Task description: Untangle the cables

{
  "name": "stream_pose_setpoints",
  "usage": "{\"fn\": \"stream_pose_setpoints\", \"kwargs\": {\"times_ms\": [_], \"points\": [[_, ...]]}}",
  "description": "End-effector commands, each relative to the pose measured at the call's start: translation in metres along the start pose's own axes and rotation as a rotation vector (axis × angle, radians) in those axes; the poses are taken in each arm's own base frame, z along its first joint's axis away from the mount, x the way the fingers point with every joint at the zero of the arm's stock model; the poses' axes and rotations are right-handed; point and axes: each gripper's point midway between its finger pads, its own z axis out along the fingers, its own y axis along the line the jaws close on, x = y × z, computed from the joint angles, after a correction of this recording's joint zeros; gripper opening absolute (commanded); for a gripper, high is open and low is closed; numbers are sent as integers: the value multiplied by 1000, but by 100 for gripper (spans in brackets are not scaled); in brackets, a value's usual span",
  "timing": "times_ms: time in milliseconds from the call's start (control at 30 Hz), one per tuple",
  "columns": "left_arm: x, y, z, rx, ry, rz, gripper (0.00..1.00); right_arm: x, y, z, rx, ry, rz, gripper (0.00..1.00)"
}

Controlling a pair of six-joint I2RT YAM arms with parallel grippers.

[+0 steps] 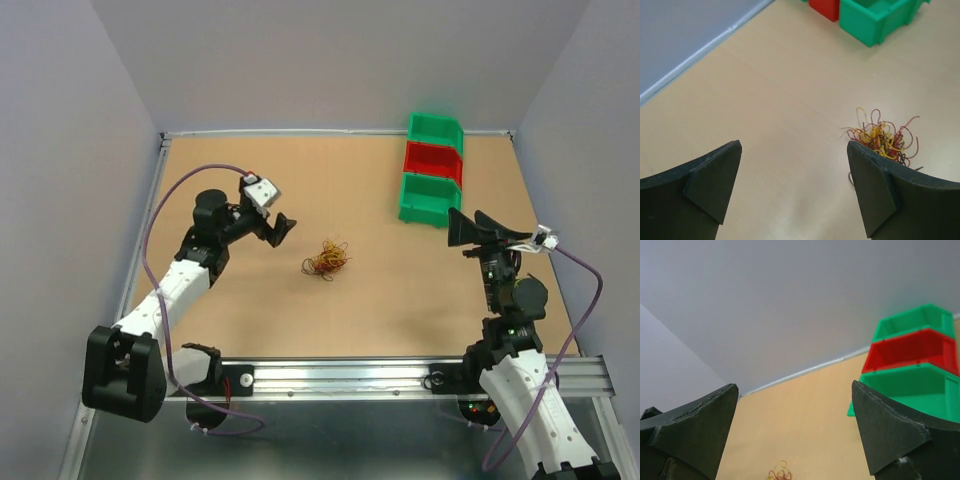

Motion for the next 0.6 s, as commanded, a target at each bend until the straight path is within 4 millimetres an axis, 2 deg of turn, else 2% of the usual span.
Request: {"fn": "stream_pose_setpoints", "kwargs": {"times_ms": [0, 33, 133, 200, 233, 333, 367, 400, 433, 467, 500, 533, 567], "points": [[-4, -55, 26, 136, 48, 163, 99, -10, -6, 3, 53, -7, -64, 100], [5, -59, 29, 133, 84, 188, 99, -8, -7, 4, 61, 5, -77, 100], [33, -87, 45, 210, 183, 208, 99, 0, -13, 8, 80, 50, -112, 100], [41, -93, 51, 229, 227, 208, 99, 11, -18, 13, 88, 96, -127, 100], [55, -101, 56, 255, 268, 205, 99, 14, -19, 15, 92, 112, -144, 100], [71, -105, 66, 259, 340, 205, 97, 28, -26, 21, 104, 170, -157, 100], [87, -107, 71, 263, 388, 193, 94, 29, -25, 23, 99, 180, -168, 100], [88, -103, 76, 251, 406, 193, 92, 37, -29, 26, 102, 211, -173, 100], [94, -104, 79, 256, 428, 187, 88, 44, -24, 26, 70, 242, -173, 100], [99, -104, 82, 261, 452, 178, 75, 47, -23, 27, 56, 259, -176, 100], [116, -107, 86, 280, 501, 164, 69, 49, -19, 29, 36, 272, -183, 100], [117, -108, 89, 299, 523, 157, 59, 56, -14, 29, -4, 305, -182, 100], [129, -110, 92, 315, 558, 149, 35, 63, -13, 31, -22, 339, -192, 100]]}}
